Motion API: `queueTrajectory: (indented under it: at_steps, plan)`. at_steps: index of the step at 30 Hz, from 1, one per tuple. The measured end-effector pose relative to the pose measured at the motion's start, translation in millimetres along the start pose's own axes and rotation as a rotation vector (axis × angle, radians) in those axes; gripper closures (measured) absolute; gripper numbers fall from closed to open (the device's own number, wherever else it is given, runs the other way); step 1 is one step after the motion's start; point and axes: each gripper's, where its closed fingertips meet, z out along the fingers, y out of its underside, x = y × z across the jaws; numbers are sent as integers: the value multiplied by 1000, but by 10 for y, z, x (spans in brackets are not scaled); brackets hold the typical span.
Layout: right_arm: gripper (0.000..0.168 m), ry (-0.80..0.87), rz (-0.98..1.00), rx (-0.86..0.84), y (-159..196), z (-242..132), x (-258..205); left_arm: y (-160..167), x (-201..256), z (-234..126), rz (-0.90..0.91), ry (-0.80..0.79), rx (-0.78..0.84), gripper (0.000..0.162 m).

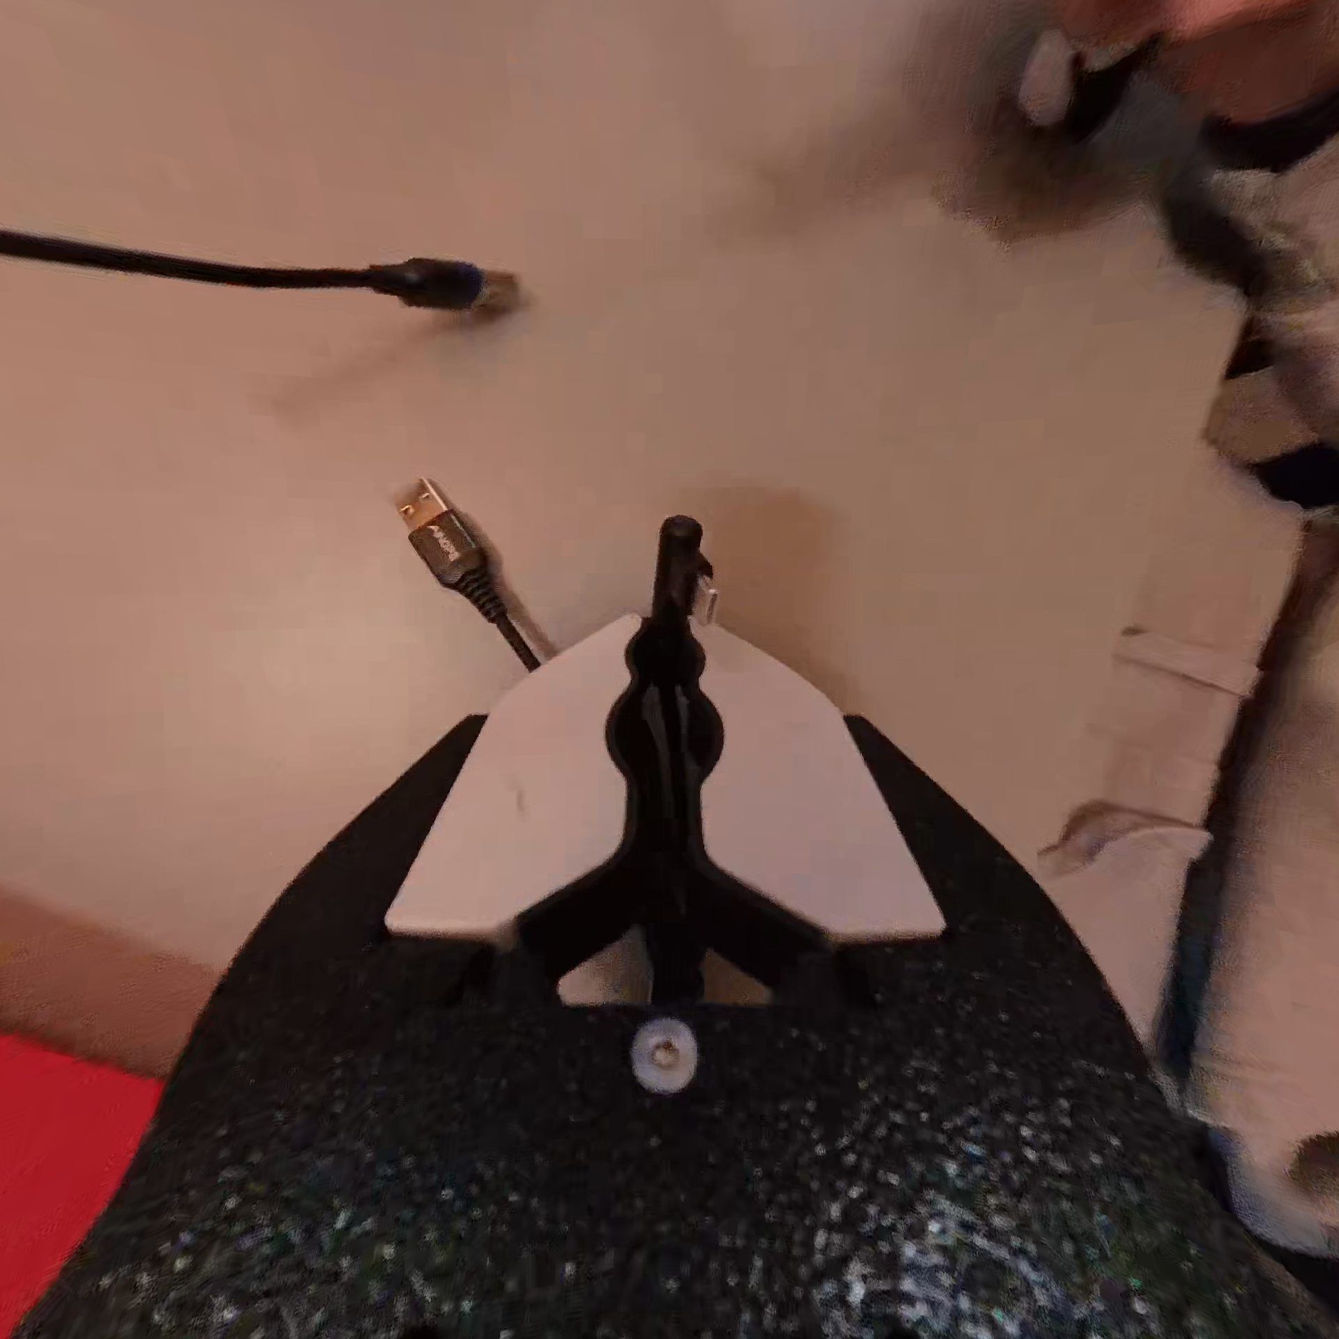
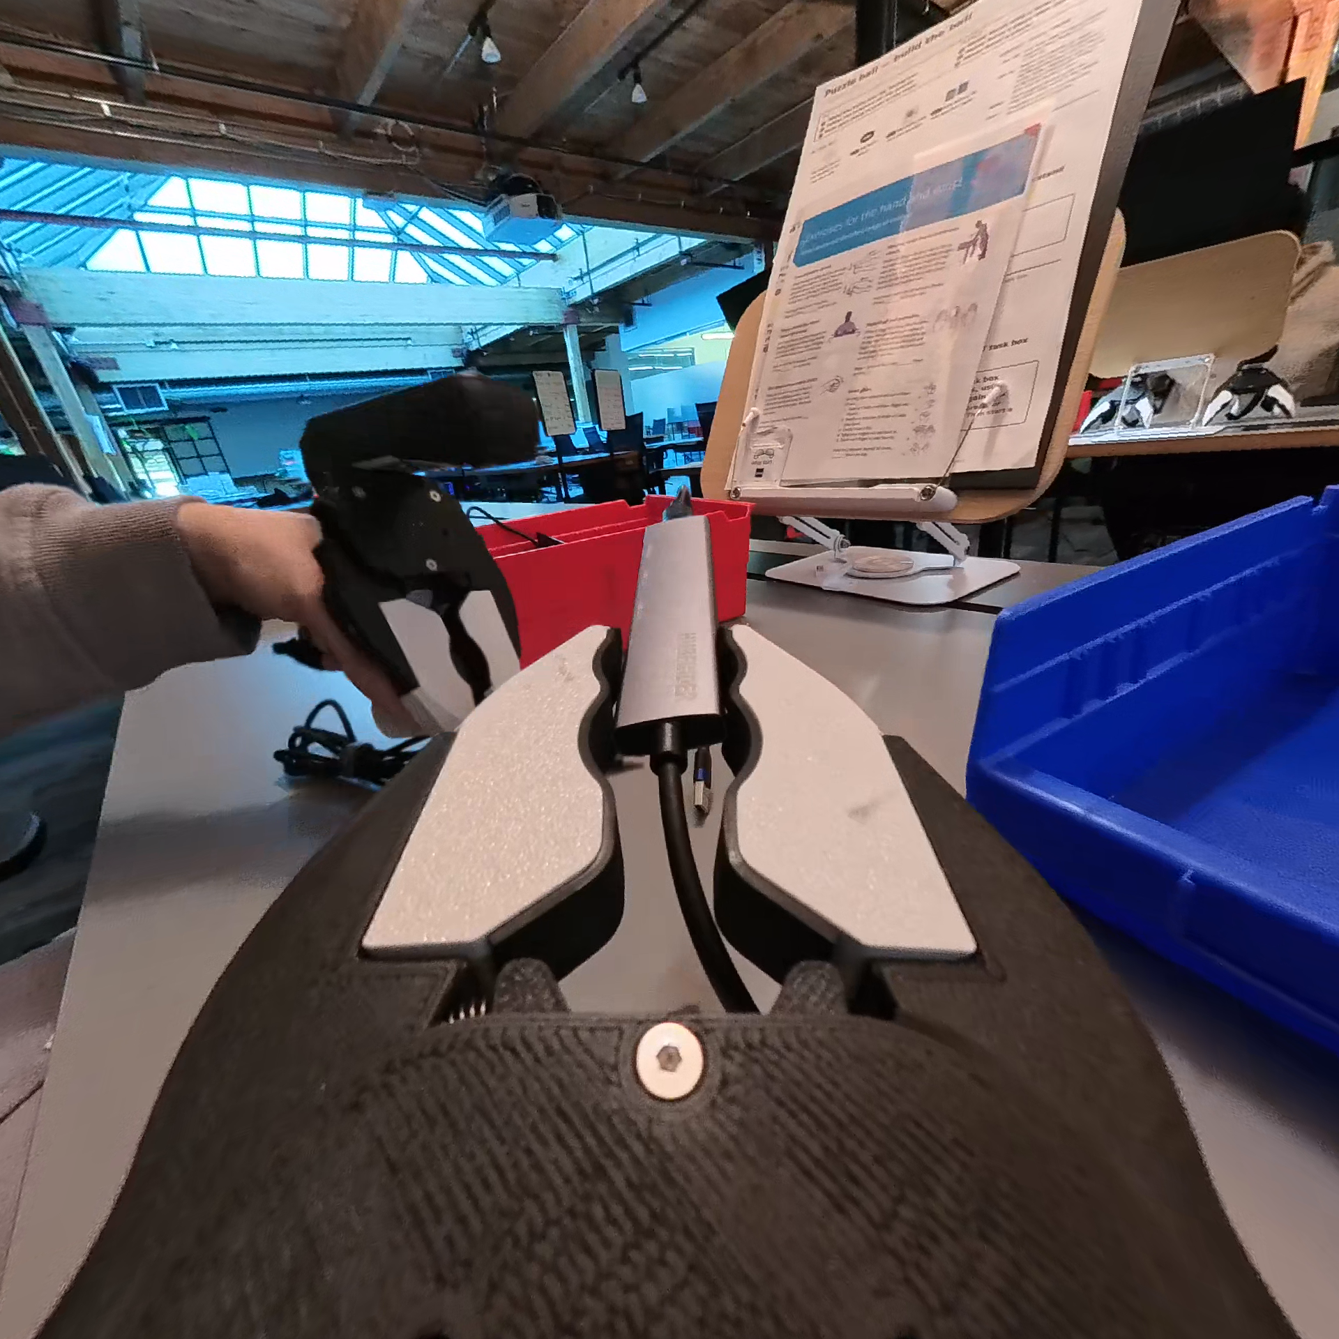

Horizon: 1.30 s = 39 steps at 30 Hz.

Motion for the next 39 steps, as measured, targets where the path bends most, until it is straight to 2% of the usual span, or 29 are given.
queueTrajectory:
  at_steps: [2, 4, 6, 8, 9, 12, 14, 17, 20, 23, 26, 31, 36, 39]
  plan:
    - [143, -2, 5, 5, -6, -4, 4, -8, 155, -10, 35, 137, 20, 156]
    - [143, -10, 22, 15, -18, -15, 13, 15, 265, -38, -7, 265, 12, 156]
    - [143, -12, 39, 30, -36, -32, 29, 7, 509, -154, -6, 487, 27, 156]
    - [143, -19, 54, 39, -47, -41, 38, 42, 721, -292, 92, 681, 56, 156]
    - [143, -18, 57, 41, -49, -43, 45, 37, 722, -274, 151, 680, 88, 156]
    - [143, -19, 53, 41, -49, -45, 41, -119, 444, -25, 196, 439, 162, 140]
    - [143, -19, 44, 41, -50, -45, 33, -231, 175, 54, 156, 207, 186, 137]
    - [143, -20, 40, 42, -51, -47, 26, -298, -44, -5, 130, -95, 251, 134]
    - [143, -25, 36, 31, -37, -36, 16, -164, -164, -75, 66, -388, 232, 130]
    - [143, -31, 31, 26, -31, -25, 7, -116, 30, -57, 117, -441, 240, 126]
    - [143, -38, 37, 34, -41, -35, 6, -217, 216, -83, 219, -363, 272, 130]
    - [143, -47, 54, 58, -69, -62, 15, -174, 81, 71, 304, -123, 78, 134]
    - [143, -48, 53, 65, -78, -75, 14, -358, -24, 218, 206, 126, 105, 137]
    - [143, -48, 60, 66, -79, -77, 23, -375, 184, 231, 119, 402, 125, 139]
